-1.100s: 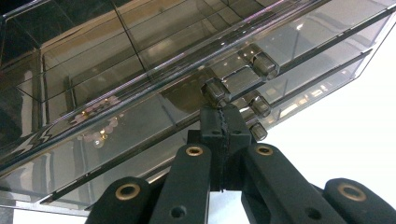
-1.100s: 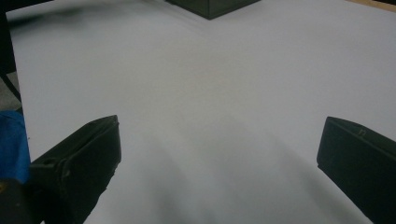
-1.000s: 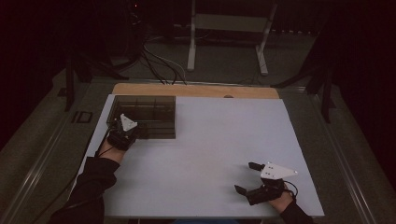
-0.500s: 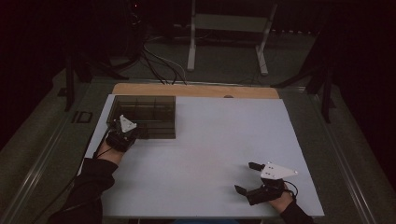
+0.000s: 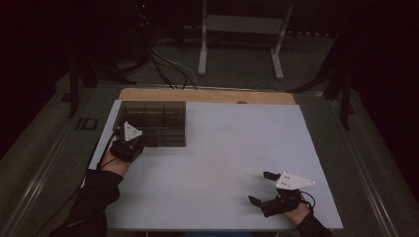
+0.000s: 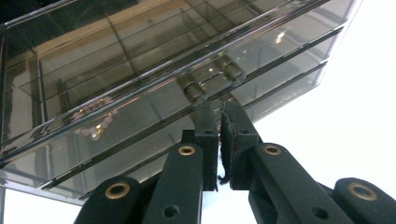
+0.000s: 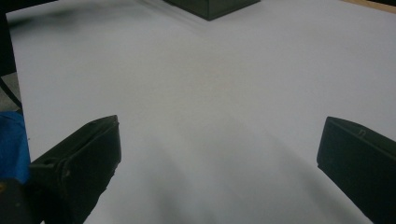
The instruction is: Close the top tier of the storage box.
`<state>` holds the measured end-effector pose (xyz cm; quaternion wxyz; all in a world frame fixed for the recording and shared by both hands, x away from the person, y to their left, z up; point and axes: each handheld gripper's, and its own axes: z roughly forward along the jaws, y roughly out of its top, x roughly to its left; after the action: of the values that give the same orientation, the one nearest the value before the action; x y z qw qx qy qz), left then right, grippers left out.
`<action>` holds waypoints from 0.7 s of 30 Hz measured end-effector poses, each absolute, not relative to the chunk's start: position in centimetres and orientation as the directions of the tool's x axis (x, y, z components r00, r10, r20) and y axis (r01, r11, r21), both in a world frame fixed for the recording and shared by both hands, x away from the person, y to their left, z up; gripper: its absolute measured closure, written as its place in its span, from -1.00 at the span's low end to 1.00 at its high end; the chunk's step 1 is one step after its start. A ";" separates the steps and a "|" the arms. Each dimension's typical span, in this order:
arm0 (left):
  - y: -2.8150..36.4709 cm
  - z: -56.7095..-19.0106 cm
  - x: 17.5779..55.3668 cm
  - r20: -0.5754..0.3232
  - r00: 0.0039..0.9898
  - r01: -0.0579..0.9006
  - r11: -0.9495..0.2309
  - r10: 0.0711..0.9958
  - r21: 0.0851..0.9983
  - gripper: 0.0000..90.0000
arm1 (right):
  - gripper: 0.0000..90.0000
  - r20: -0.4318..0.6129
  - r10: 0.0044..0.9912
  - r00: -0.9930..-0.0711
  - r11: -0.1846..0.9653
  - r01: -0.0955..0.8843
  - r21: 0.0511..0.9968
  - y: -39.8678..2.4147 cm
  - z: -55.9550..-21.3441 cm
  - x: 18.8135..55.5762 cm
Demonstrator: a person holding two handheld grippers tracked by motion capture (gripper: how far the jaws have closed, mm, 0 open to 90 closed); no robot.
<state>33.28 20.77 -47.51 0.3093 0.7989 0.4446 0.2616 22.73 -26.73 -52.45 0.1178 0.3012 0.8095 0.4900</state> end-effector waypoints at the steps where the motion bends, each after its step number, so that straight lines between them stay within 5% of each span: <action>1: 20.7 -47.4 33.3 0.135 0.471 0.551 -0.410 0.872 0.727 0.88 | -1.00 0.104 0.603 -0.791 0.339 0.372 0.864 -26.7 -52.5 22.7; 21: 19.9 -47.1 33.0 0.101 0.483 0.561 -0.396 0.870 0.727 -0.02 | -1.00 0.106 0.604 -0.790 0.336 0.373 0.865 -26.7 -52.5 22.7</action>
<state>33.03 19.89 -47.07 0.3192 0.7997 0.4474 0.2417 22.74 -26.71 -52.46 0.1175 0.3020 0.8090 0.4905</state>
